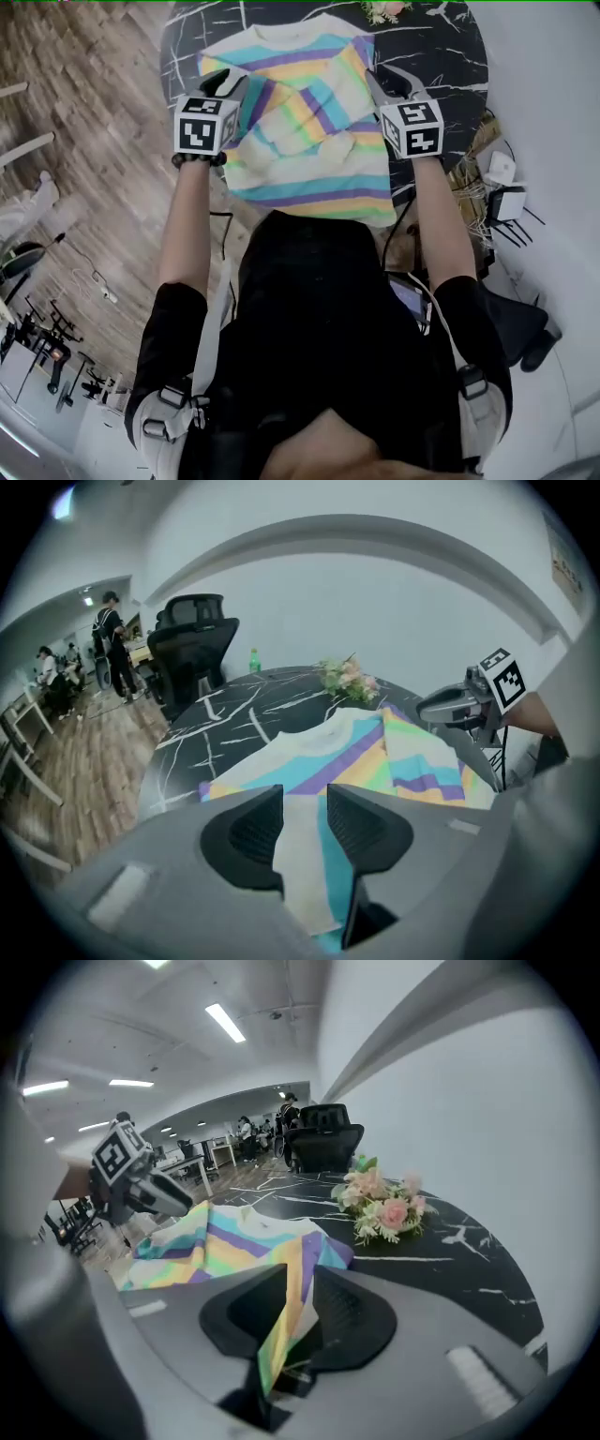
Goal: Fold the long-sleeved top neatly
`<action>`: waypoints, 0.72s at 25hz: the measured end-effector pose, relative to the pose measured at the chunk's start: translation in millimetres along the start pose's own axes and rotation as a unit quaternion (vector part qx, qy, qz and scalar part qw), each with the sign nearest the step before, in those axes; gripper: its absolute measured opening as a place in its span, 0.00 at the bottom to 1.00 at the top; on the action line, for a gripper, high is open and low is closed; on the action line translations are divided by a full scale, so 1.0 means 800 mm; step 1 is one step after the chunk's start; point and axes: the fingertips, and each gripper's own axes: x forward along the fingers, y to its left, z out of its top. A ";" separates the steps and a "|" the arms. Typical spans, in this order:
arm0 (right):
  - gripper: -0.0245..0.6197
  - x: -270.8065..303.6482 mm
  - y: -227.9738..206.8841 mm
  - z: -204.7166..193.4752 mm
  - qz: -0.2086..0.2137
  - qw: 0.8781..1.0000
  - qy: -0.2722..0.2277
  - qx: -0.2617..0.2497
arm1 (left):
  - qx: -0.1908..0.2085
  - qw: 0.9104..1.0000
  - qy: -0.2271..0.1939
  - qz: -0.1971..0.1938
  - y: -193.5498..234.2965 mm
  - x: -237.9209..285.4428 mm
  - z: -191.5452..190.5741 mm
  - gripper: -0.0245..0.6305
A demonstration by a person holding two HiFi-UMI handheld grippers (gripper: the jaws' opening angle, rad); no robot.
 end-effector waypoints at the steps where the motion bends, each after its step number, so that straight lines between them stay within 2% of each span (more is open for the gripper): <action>1: 0.19 0.014 0.002 0.003 -0.005 1.000 0.006 -0.010 | -0.010 1.000 0.002 0.009 0.013 -0.005 -0.011 0.27; 4: 0.19 0.048 0.006 0.001 -0.021 0.998 0.038 -0.050 | -0.036 0.999 0.004 0.019 0.036 -0.016 -0.035 0.27; 8: 0.19 0.074 0.004 -0.013 -0.034 0.992 0.078 -0.093 | -0.049 0.998 0.015 0.020 0.042 -0.014 -0.062 0.27; 11: 0.19 0.084 0.002 -0.021 -0.031 0.991 0.096 -0.084 | -0.058 0.998 0.024 0.023 0.046 -0.006 -0.075 0.27; 16: 0.19 0.087 -0.003 -0.021 -0.024 0.997 0.065 -0.042 | -0.076 0.996 0.034 0.036 0.055 0.009 -0.093 0.27; 18: 0.19 0.085 -0.004 -0.021 -0.021 0.997 0.059 -0.040 | -0.078 0.996 0.026 0.045 0.058 0.011 -0.093 0.24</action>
